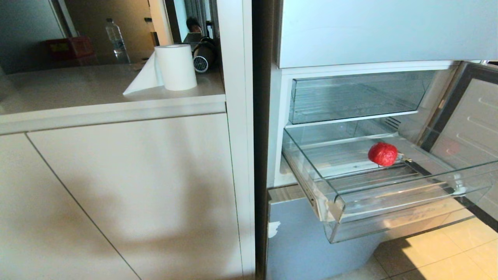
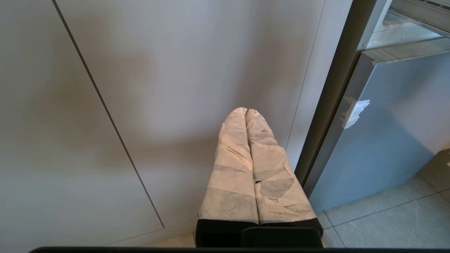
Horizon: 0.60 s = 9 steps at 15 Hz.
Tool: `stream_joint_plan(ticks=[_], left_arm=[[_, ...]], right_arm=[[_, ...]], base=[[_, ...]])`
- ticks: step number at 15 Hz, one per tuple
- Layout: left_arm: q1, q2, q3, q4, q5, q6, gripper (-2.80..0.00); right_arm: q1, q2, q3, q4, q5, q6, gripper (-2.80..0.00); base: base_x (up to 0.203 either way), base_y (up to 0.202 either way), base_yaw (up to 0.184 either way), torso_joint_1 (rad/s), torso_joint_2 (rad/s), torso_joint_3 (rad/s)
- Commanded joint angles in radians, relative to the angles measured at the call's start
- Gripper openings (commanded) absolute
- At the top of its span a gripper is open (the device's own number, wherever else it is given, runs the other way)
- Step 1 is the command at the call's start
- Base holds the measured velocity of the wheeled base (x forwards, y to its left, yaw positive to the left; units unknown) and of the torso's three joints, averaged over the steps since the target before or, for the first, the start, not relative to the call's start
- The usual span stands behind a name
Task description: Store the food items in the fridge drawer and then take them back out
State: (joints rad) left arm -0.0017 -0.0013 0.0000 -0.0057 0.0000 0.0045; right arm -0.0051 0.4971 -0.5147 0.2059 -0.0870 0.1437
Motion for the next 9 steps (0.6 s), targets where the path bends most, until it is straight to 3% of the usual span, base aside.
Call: stream_joint_plan(ticks=[1, 6, 7, 9], left_arm=[[0.0, 0.001, 0.002, 0.0, 0.0, 0.0, -2.8], [0.0, 0.001, 0.002, 0.0, 0.0, 0.0, -2.8], [0.0, 0.001, 0.002, 0.0, 0.0, 0.0, -2.8], [0.0, 0.001, 0.002, 0.0, 0.0, 0.0, -2.8]], right_arm=[[0.0, 0.4, -0.156, 0.012, 0.003, 0.01, -2.8], [-0.002, 0.91, -0.551, 0.056, 0.006, -0.01, -2.8], [-0.003, 0.988, -0.624, 0.067, 0.004, -0.026, 0.0], [-0.006, 1.118, -0.764, 0.101, 0.003, -0.047, 0.0]], base=[[0.0, 0.0, 0.0, 0.0, 0.0, 0.0], [0.0, 0.0, 0.0, 0.0, 0.0, 0.0], [0.0, 0.0, 0.0, 0.0, 0.0, 0.0], [0.0, 0.0, 0.0, 0.0, 0.0, 0.0]])
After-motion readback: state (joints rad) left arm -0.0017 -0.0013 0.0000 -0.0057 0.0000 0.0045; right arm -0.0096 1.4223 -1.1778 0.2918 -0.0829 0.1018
